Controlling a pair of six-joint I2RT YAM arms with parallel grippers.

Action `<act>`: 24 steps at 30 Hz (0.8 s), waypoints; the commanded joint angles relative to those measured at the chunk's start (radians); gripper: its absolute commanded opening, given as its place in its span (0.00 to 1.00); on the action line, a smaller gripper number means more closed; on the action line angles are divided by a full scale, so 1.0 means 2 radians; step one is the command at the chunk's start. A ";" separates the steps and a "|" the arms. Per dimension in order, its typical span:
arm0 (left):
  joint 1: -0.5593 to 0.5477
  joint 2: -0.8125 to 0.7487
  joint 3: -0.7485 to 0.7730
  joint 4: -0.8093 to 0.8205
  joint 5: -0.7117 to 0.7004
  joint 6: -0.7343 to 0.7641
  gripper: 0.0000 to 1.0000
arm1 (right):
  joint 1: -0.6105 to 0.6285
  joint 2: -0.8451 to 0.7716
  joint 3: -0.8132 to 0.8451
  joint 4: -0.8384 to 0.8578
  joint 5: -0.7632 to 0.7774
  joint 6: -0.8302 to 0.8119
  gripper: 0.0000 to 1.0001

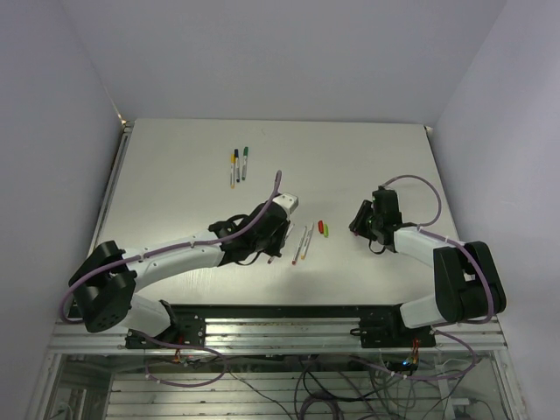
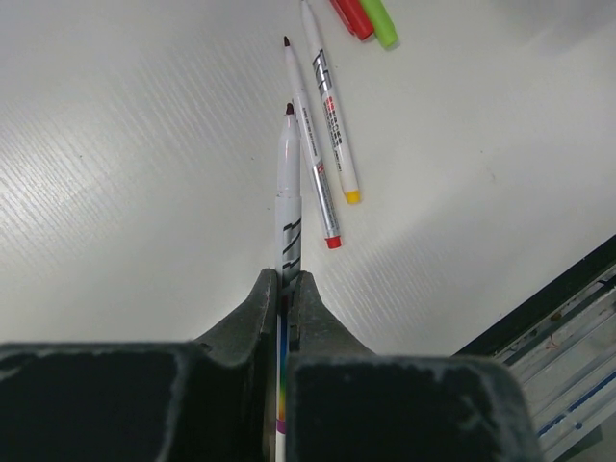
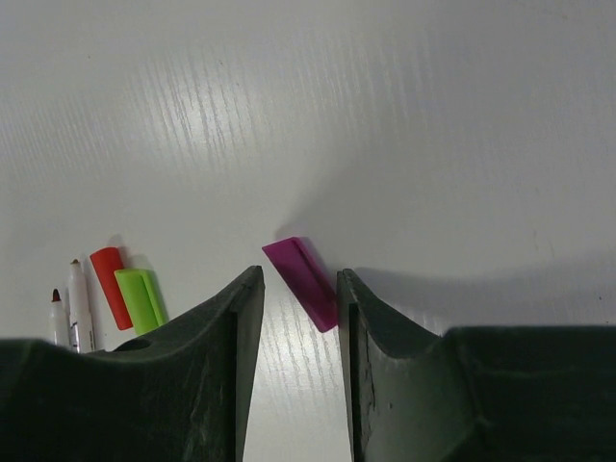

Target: Insert the pens into the pen caps

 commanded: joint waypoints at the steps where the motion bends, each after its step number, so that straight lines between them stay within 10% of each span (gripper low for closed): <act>1: 0.005 -0.019 -0.007 0.017 0.012 -0.006 0.07 | 0.008 0.010 0.004 -0.034 0.010 0.009 0.35; 24: 0.018 -0.013 -0.017 0.031 0.026 -0.004 0.07 | 0.080 0.093 0.062 -0.103 0.117 0.027 0.29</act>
